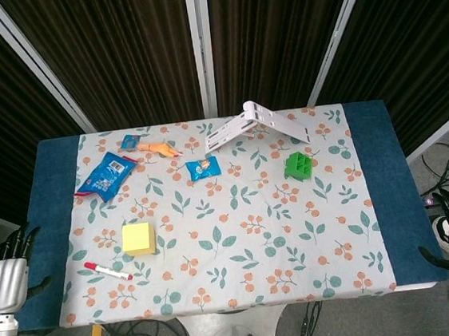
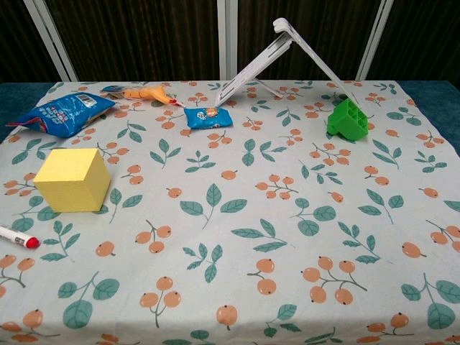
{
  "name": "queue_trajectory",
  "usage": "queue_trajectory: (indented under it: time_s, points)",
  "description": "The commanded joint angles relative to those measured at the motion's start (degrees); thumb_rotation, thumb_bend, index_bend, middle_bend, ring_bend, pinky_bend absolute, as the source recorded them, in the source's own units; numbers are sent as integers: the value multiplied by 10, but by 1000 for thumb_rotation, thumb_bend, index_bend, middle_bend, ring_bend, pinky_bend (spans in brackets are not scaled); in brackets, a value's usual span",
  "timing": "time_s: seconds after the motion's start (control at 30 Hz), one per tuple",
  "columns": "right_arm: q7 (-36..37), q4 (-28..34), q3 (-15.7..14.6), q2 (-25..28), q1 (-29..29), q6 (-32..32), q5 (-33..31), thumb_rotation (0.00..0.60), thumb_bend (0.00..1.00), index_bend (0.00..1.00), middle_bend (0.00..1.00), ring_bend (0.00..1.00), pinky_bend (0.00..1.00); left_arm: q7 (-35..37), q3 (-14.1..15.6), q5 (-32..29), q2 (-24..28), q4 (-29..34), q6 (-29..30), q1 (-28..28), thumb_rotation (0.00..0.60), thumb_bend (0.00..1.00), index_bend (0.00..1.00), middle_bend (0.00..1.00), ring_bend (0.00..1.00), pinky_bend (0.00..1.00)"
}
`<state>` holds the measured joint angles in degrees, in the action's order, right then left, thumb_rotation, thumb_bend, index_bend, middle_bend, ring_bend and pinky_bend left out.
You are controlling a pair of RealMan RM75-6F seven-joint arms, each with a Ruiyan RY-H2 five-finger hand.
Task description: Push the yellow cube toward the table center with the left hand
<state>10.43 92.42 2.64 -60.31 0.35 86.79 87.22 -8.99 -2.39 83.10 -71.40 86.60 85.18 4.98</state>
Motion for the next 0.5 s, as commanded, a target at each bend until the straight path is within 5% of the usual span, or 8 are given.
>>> queue_trajectory:
  time_s: [0.03, 0.27, 0.5]
  points:
    - [1, 0, 0, 0, 1, -1, 1, 600, 91, 0, 36, 0, 19, 1, 0, 0, -1, -2, 0, -1, 600, 88, 162, 156, 124, 221]
    - [6, -4, -1, -1, -2, 10, 7, 600, 92, 0, 36, 0, 19, 2, 7, 19, 4, -4, 1, 2, 600, 88, 168, 158, 124, 221]
    - [11, -8, -1, 2, -4, 17, 13, 600, 91, 0, 36, 0, 20, 38, 28, 91, -6, -46, -27, 38, 600, 89, 307, 284, 126, 221]
